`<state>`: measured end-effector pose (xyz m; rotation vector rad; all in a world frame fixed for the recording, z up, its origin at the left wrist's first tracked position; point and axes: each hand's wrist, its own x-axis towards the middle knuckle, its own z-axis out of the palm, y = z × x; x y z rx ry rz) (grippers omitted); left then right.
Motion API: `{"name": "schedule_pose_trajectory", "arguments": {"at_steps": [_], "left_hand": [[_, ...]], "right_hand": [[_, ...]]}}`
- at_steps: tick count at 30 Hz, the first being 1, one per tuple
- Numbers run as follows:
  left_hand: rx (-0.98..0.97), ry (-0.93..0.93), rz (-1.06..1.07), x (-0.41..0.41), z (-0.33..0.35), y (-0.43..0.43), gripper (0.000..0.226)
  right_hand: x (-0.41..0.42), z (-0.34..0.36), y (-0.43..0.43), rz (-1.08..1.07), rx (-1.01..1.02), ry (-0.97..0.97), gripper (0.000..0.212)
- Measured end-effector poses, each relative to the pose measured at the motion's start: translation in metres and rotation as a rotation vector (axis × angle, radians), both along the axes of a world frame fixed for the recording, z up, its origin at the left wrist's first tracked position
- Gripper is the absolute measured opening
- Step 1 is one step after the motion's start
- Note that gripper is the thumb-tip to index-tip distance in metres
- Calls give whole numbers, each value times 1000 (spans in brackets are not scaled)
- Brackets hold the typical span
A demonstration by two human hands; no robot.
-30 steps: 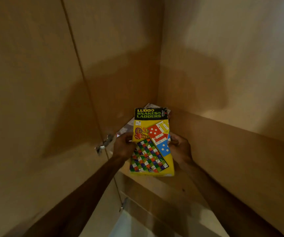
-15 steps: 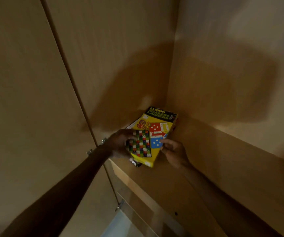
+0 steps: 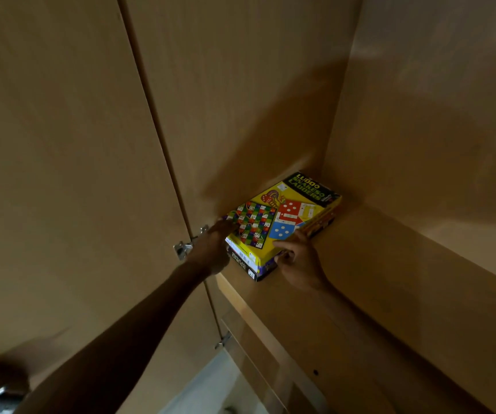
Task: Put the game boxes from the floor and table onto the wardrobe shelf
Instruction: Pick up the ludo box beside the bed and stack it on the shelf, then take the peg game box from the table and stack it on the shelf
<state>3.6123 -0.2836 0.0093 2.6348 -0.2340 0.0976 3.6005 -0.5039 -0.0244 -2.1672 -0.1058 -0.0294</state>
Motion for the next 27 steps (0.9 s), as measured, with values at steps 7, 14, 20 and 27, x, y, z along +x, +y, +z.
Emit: {"name": "schedule_pose_trajectory", "arguments": {"at_steps": [7, 14, 20, 27], "left_hand": [[-193, 1, 6, -19, -6, -6, 61], [-544, 107, 296, -112, -54, -9, 33], [-684, 192, 590, -247, -93, 7, 31], [-779, 143, 944, -413, -110, 44, 29]], "right_hand": [[-12, 4, -2, 16, 77, 2, 41], [-75, -16, 11, -27, 216, 15, 32], [-153, -53, 56, 194, 208, 259, 33], [-260, -72, 134, 592, 71, 367, 27]]}}
